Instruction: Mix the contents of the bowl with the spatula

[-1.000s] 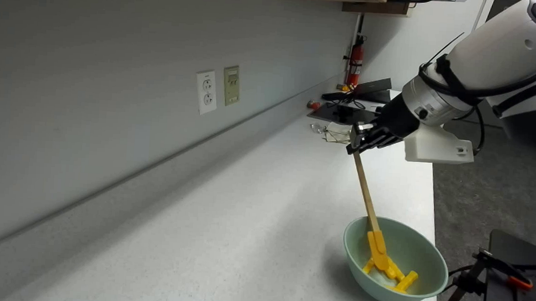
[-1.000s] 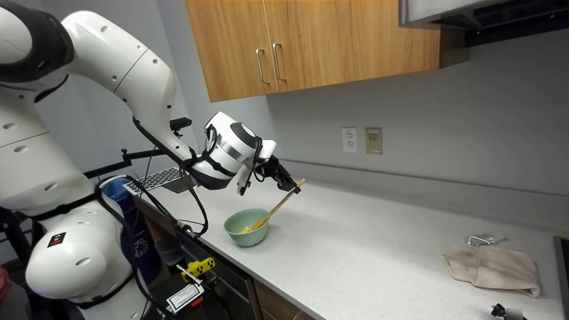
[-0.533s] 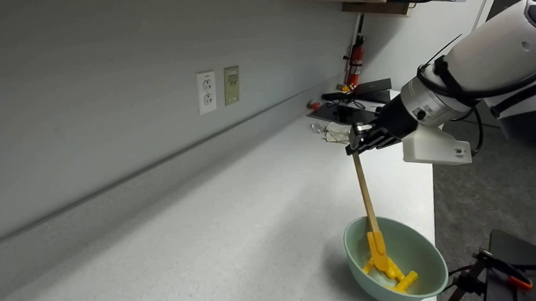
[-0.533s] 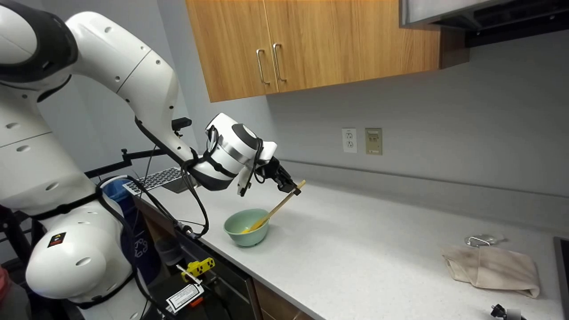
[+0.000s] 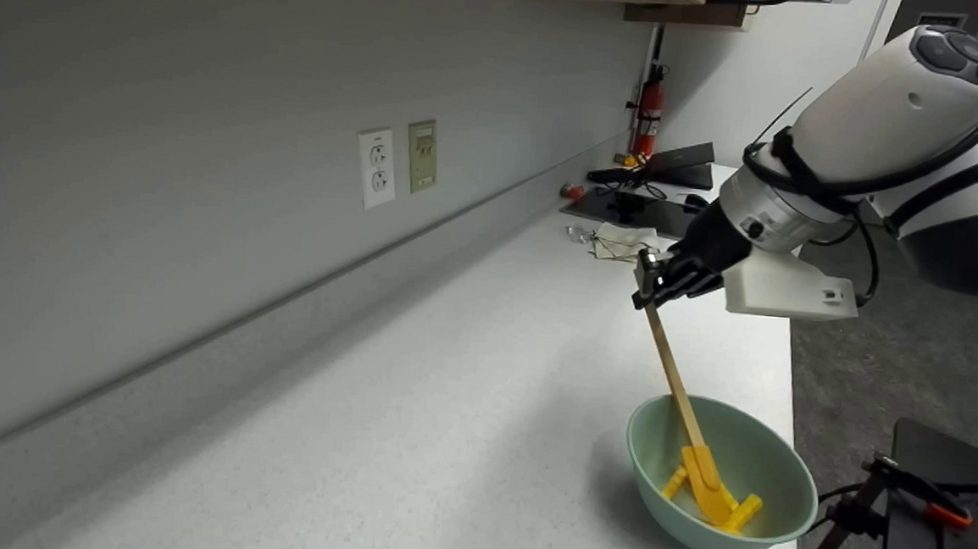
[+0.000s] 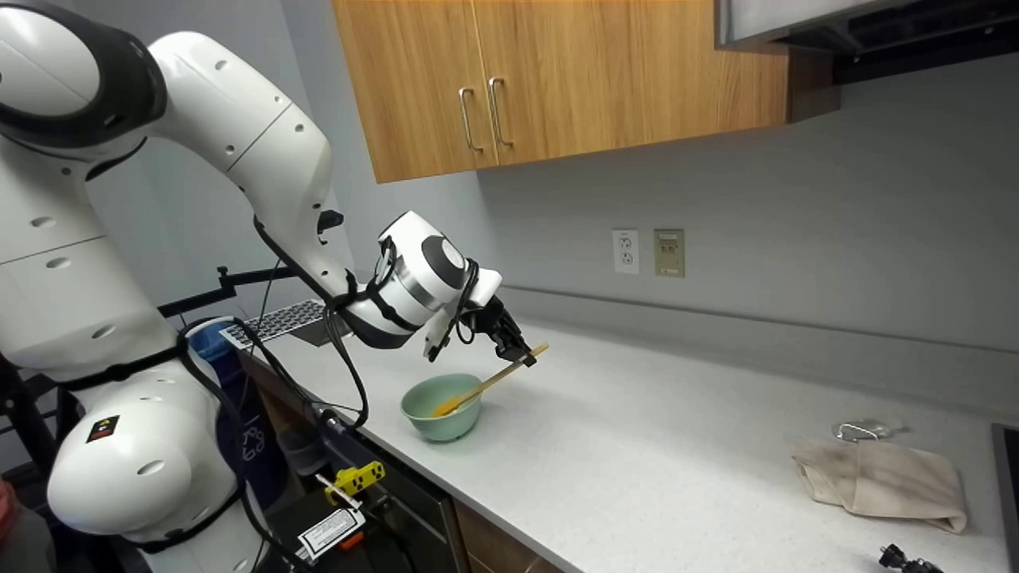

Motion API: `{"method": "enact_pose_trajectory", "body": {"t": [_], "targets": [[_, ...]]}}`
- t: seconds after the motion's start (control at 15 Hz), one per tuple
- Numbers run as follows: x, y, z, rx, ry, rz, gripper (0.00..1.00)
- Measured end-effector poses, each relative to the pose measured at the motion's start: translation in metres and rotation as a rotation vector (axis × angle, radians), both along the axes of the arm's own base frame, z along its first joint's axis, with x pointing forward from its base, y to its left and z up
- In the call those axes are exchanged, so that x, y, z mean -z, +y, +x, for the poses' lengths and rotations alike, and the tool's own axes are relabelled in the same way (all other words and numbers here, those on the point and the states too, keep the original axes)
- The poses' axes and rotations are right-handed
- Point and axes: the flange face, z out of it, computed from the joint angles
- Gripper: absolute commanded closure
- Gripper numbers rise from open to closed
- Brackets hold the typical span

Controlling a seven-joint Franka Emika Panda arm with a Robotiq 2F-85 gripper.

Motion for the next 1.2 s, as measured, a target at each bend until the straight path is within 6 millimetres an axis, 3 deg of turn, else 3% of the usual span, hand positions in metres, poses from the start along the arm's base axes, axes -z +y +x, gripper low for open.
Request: {"method": "enact_pose_trajectory", "body": {"t": [0.4, 0.53, 0.93, 1.07, 1.2], "targets": [[-0.002, -0.005, 0.006, 0.030, 0.018, 0.032, 0.12], [0.000, -0.005, 0.007, 0.041, 0.039, 0.054, 0.01], [0.042, 0.016, -0.002, 0.072, 0.205, 0.183, 0.00], [0.040, 0.020, -0.001, 0.078, 0.229, 0.214, 0.00], [0.017, 0.014, 0.006, 0.078, 0.236, 0.233, 0.00]]}}
